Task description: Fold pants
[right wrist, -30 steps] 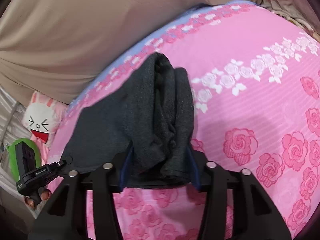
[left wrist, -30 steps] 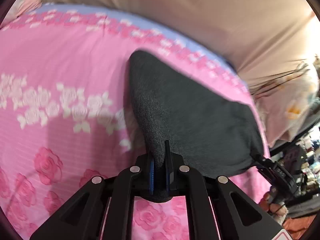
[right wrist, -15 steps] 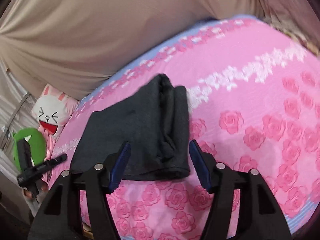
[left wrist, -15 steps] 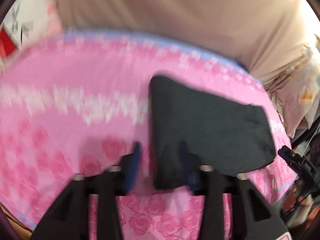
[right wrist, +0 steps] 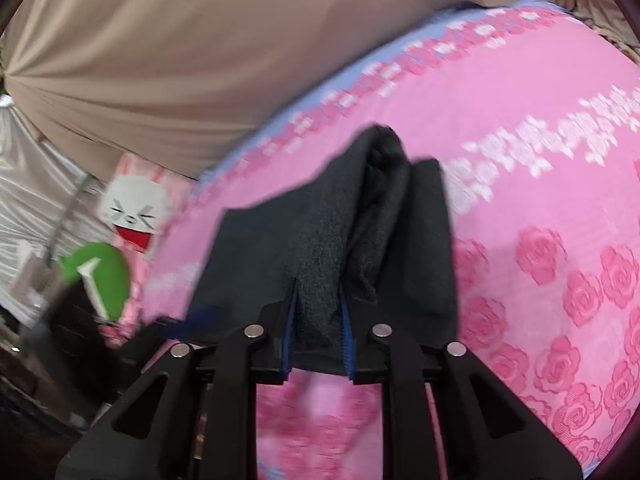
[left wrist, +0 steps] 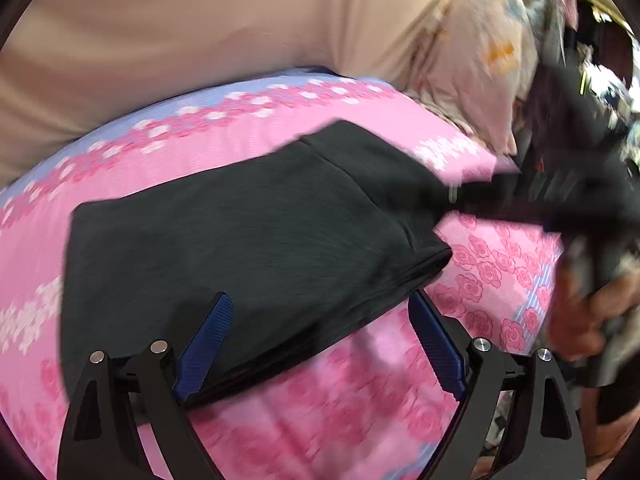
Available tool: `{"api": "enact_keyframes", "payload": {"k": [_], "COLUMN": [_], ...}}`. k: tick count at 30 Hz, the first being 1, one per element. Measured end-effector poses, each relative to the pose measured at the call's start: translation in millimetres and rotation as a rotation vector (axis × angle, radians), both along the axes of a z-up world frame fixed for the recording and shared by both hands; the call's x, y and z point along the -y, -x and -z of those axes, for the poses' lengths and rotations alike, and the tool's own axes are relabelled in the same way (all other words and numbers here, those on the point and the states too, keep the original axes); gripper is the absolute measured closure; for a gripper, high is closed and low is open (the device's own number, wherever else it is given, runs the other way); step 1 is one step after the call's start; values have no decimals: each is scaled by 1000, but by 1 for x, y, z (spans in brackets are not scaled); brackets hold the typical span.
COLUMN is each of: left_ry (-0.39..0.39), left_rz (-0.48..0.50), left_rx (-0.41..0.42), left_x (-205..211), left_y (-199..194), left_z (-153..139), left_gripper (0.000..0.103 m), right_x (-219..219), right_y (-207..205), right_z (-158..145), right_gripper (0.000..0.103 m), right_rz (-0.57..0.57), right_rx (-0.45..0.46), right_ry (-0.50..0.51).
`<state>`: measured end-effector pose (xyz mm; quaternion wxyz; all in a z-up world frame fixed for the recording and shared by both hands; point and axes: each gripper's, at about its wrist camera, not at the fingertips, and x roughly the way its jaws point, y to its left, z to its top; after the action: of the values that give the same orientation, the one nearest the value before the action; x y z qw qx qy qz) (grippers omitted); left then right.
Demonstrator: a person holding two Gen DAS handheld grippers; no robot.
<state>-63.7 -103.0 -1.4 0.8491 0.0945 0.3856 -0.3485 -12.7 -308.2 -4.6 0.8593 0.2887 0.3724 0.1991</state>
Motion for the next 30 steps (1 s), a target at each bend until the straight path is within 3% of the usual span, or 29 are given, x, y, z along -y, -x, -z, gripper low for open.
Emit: {"api": "enact_keyframes", "payload": {"k": [4,6,7,8,10,12,13,14,15,20,26,30], "left_ry": [-16,-36,-63,-76,-10,13,1,-10,-13,-93,-128,-138], "left_rz": [-2,-34,-74,-102,-96,-68,-62,-59,-54,-26,-15,8], "left_rx": [39,20,17,5,-83,-104,-92,-74,-56,33,40,45], "left_x": [28,36,39,38,28,21,20,20,20,38,43,48], "left_y": [-4,-18,-28,-38,-52,-52,-50,-46,-42,-20,-18,-12], "left_z": [9,14,19,23,24,19,19,18,18,26,23,21], "left_gripper": [18,52,79,88,86,79,62,36,30,30,30,23], "right_x": [-16,-24,-23,-17,-1,12,17,20,26,32,33,33], "right_y": [-12,-16,-16,-15,-6,6,10,11,13,10,-16,-30], "right_z": [-17,-15,-14,-12,-7,-3,2,6,16,47,61,58], "right_gripper": [91,91,90,89,88,86,85,84,84,59,60,59], "right_rz": [-66,-89,-74,-46,7,82,91,88,73,39,-3,-42], "right_rx": [26,16,9,8,18,10,-7,-27,-69,-146,-160,-149], "right_ry": [-33,-27,-19,-19,-46,30,69,76,60,15,-32,-30]}}
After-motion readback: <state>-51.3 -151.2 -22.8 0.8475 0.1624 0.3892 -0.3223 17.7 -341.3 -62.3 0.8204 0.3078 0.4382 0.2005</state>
